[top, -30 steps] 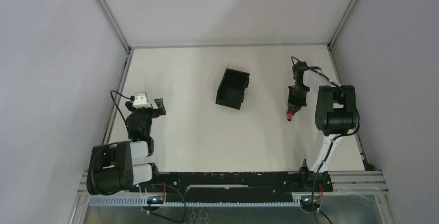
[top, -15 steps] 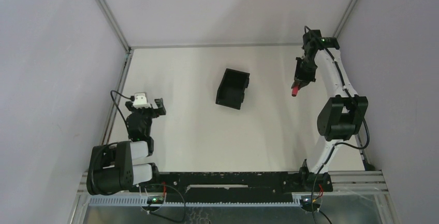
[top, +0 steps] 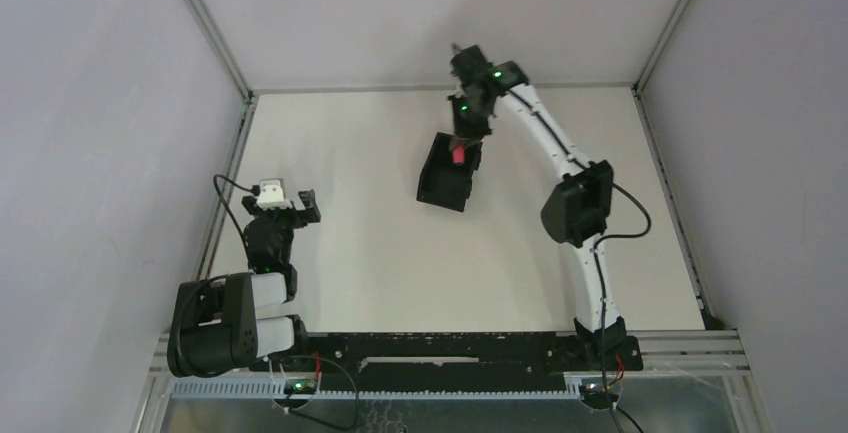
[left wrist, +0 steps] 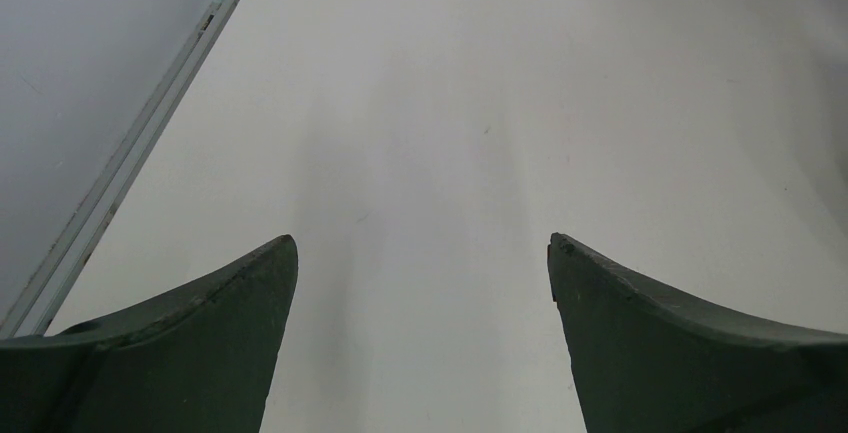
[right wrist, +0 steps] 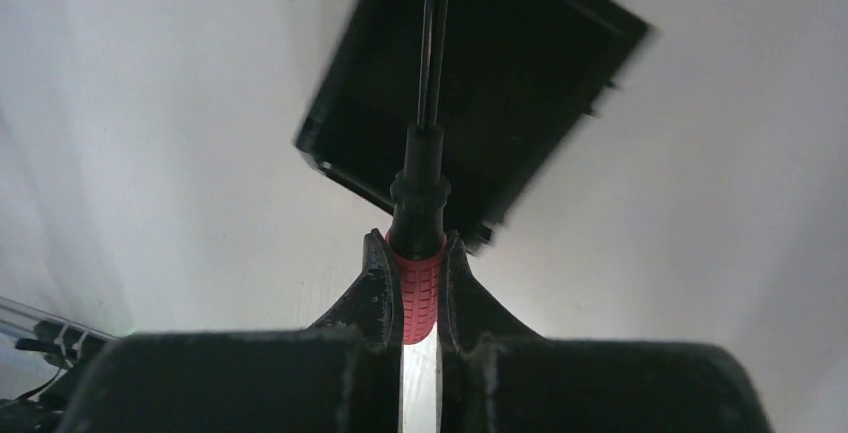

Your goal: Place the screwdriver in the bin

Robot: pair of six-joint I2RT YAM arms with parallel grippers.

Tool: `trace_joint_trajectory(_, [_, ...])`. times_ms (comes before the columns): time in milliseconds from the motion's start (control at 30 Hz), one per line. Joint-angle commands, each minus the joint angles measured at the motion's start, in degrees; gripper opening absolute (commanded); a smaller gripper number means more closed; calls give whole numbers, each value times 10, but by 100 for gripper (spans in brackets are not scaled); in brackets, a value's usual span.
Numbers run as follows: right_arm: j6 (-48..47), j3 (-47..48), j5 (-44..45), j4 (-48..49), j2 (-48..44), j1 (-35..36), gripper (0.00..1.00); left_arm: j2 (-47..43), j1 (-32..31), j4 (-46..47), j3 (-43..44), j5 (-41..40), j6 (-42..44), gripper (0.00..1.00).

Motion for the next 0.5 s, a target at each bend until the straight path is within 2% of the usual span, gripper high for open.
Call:
trace_joint_trajectory(0, [3, 40, 10, 26, 40, 32, 0, 0, -3, 25, 27, 3, -4, 100])
trace_joint_trajectory(367, [-26, -113, 73, 99, 59, 72, 0, 0, -3, 26, 27, 3, -4, 100])
trace_joint_trajectory(400, [-25, -122, 75, 108, 57, 72, 7, 0, -3, 26, 27, 2, -4, 100])
trace_joint_trajectory(467, [-25, -130, 73, 121, 54, 72, 27, 0, -3, 26, 27, 2, -3, 100])
